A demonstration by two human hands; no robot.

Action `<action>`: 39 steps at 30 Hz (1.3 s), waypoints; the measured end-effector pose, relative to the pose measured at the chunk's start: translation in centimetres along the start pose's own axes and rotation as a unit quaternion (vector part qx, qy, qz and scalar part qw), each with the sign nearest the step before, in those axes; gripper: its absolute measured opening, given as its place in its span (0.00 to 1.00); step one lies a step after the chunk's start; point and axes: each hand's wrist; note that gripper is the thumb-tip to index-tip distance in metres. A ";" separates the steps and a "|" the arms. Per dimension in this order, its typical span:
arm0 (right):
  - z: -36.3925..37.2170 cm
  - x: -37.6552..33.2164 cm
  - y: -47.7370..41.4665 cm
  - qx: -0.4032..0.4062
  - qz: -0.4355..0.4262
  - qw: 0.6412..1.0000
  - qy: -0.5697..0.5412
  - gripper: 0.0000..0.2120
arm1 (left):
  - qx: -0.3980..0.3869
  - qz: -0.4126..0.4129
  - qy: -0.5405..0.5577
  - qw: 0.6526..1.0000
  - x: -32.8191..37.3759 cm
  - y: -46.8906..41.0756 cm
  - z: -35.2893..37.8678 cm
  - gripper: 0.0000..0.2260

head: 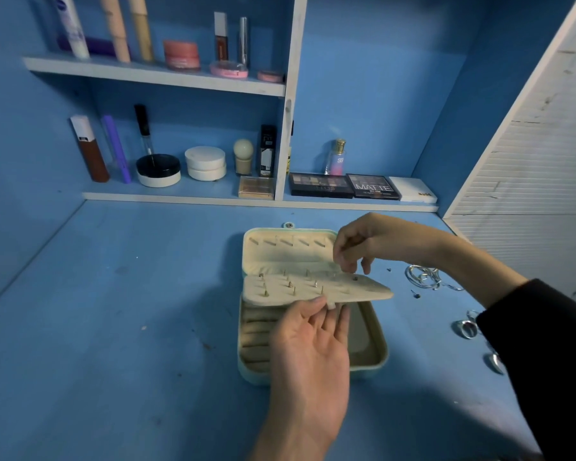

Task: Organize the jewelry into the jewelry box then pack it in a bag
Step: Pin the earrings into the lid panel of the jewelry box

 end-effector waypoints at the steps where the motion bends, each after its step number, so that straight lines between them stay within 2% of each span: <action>1: 0.0 0.1 -0.3 -0.013 0.005 1.000 -0.005 0.06 | 0.000 0.000 -0.001 1.000 0.0 0.0 0.0 0.21; 7: -0.1 -0.2 -1.2 -0.059 0.007 0.998 0.002 0.06 | -0.002 0.003 0.003 1.000 -0.3 -0.1 -0.3 0.25; 18: -0.5 -0.9 -2.4 -0.123 0.019 0.992 0.018 0.05 | -0.029 0.009 0.008 0.999 -0.3 -0.4 -0.5 0.23; 23: -0.6 -0.6 -2.1 -0.124 0.006 0.992 -0.003 0.05 | -0.024 0.013 0.012 1.000 -0.4 -0.1 -0.2 0.16; 39: -0.5 -0.6 -2.2 -0.120 0.010 0.993 -0.002 0.04 | -0.032 0.010 0.008 0.999 -0.3 -0.4 -0.4 0.19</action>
Point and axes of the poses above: each hand's wrist, its own y-axis away from the middle knuckle, its own z-axis out of the palm, x = y × z, and after that the axes turned 6 degrees about y, right-handed
